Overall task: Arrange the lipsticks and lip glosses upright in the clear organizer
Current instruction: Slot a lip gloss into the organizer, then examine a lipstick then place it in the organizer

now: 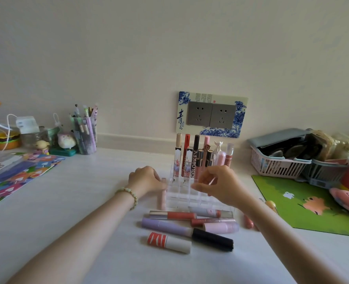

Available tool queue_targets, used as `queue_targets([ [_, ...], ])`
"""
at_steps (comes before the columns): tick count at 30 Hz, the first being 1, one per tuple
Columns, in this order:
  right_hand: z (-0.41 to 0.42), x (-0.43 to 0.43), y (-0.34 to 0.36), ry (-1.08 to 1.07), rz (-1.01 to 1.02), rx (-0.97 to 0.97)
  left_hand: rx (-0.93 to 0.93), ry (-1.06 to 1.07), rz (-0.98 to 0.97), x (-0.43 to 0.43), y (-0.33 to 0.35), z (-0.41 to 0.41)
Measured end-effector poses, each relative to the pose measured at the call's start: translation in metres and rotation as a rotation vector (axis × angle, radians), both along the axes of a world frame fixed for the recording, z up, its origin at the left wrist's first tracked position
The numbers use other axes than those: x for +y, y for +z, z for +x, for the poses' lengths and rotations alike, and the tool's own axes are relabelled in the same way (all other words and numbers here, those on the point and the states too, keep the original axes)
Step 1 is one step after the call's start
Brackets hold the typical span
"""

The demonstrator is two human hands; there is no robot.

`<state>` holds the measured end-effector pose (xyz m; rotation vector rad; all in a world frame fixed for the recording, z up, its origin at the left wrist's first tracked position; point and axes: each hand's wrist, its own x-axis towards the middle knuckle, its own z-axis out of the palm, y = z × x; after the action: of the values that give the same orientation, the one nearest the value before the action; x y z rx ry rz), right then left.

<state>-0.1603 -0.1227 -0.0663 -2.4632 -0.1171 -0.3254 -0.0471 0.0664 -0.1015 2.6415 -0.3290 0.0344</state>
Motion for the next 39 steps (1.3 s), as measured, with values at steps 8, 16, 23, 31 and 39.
queue_targets([
  [8, 0.001, 0.001, -0.004, 0.008, 0.054, -0.054, -0.073, 0.039, 0.218, -0.014, 0.008, -0.001],
  [16, -0.004, 0.001, 0.003, 0.022, 0.120, -0.064, -0.205, 0.060, -0.002, 0.001, 0.021, -0.011],
  [23, -0.018, 0.006, 0.027, 0.050, 0.207, -0.065, -0.239, -0.154, -0.719, 0.014, 0.052, -0.022],
  [31, -0.037, -0.001, 0.066, 0.043, 0.515, -0.202, 0.181, -0.627, -0.913, -0.019, 0.078, -0.082],
  [39, -0.040, -0.015, 0.067, 0.216, 0.571, -0.076, 0.410, -0.699, -0.963, -0.036, 0.056, -0.094],
])
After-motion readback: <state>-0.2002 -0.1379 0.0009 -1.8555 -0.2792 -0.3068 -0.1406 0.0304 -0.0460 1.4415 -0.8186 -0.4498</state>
